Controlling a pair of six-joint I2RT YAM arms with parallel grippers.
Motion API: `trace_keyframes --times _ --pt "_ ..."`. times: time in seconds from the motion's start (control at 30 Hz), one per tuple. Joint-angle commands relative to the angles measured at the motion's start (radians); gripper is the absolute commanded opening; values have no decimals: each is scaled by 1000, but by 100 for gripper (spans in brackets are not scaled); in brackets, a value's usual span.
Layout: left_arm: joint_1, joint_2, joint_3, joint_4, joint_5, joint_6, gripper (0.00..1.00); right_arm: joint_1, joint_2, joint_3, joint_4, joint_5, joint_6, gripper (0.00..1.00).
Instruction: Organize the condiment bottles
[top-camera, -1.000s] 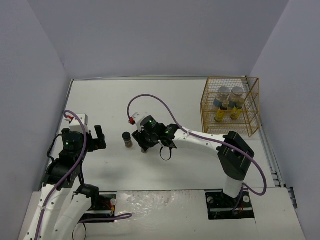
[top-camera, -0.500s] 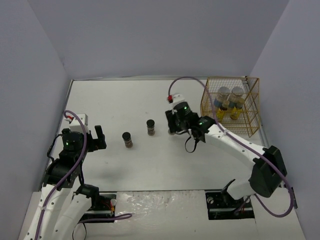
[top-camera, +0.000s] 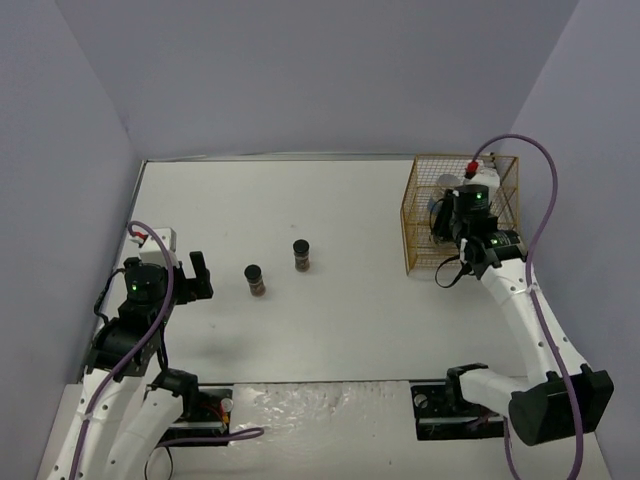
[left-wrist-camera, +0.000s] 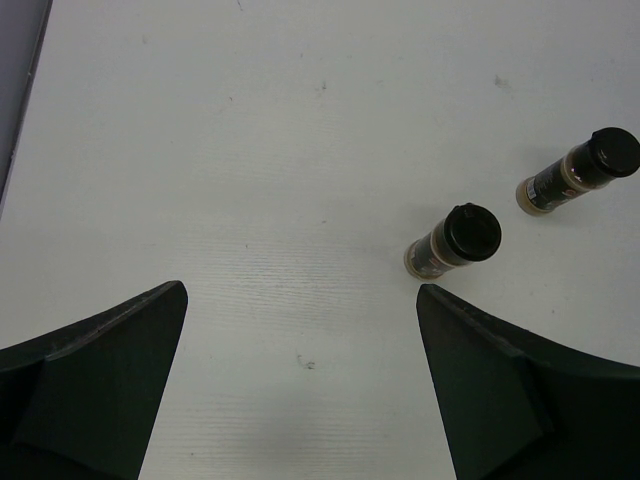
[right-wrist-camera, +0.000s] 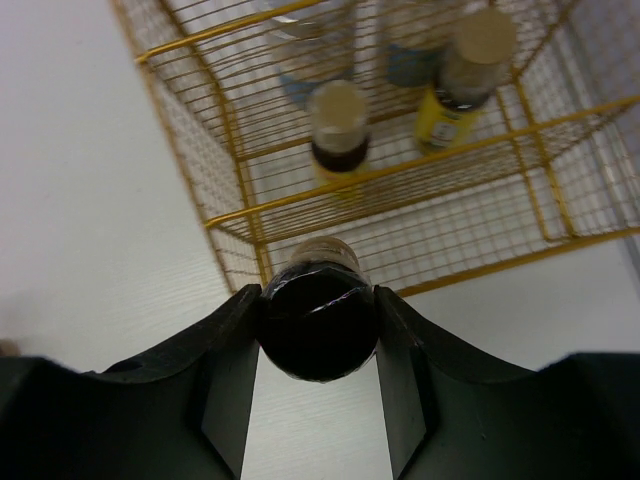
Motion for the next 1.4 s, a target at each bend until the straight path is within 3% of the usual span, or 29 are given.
trace_keyframes --times 0.0,0.13,0.5,0.87,1.0,1.27,1.37 --pt "5 11 17 74 13 8 97 -154 -27 17 -6 -1 8 0" --pt "4 14 18 74 18 9 97 -278 17 46 6 -14 -8 0" --pt "4 7 20 71 19 9 97 -365 135 50 146 40 11 0" --pt "4 5 22 74 26 9 97 -422 219 -62 312 -30 46 2" --pt "4 7 21 74 28 9 97 -425 256 -88 339 -33 65 12" --pt "6 10 20 75 24 11 97 -425 246 -85 322 -22 78 55" --pt "6 17 20 76 30 11 97 -425 210 -81 300 -33 78 64"
